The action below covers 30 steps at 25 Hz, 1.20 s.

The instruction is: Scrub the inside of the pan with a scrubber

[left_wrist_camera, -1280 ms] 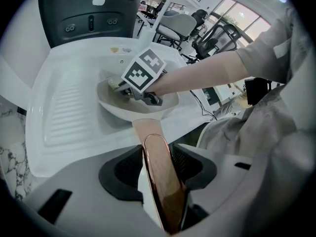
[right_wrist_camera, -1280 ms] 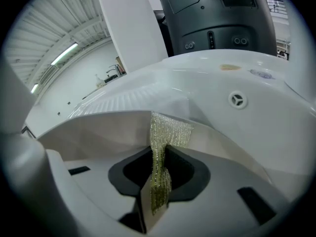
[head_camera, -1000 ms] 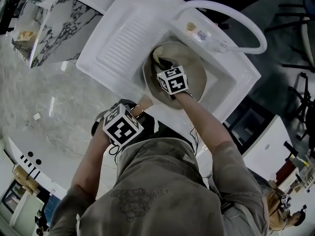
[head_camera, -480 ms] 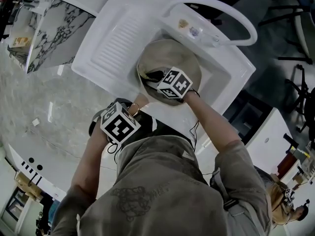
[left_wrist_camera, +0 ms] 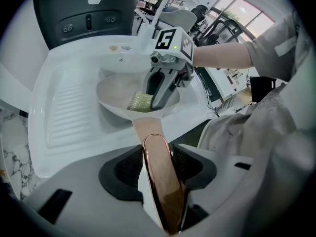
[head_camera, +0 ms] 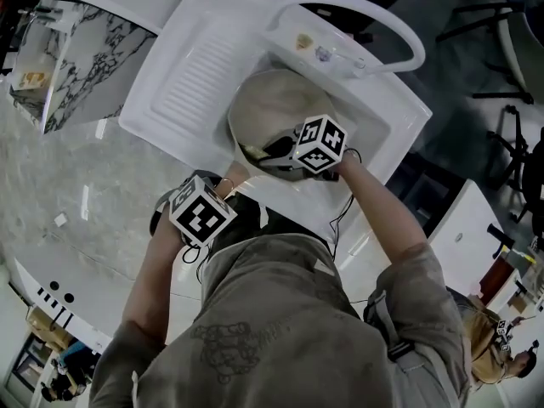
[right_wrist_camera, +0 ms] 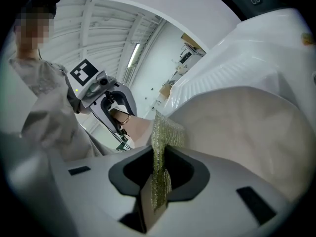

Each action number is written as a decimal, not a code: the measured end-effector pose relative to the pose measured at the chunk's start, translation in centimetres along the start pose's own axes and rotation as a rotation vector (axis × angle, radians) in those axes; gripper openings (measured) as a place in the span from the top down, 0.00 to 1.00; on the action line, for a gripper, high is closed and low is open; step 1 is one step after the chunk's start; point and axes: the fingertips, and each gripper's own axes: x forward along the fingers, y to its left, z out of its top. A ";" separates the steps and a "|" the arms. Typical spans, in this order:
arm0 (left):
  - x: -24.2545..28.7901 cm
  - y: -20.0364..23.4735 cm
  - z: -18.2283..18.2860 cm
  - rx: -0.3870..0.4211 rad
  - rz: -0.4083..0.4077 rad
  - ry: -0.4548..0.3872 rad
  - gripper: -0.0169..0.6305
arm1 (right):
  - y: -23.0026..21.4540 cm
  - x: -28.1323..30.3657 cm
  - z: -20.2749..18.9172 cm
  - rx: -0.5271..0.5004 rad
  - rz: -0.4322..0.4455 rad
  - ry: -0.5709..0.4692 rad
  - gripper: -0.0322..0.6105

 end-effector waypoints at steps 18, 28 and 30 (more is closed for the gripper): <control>-0.1 0.0 0.1 -0.016 0.019 -0.012 0.68 | -15.0 -14.3 0.6 -0.150 -1.235 -0.058 0.83; -0.1 0.1 0.1 -0.019 0.009 -0.021 0.68 | -18.2 -8.5 -0.9 -0.264 -1.166 0.168 0.83; -0.1 0.1 0.0 -0.019 0.006 -0.020 0.68 | -18.0 -6.8 -2.0 -0.265 -1.103 0.216 0.83</control>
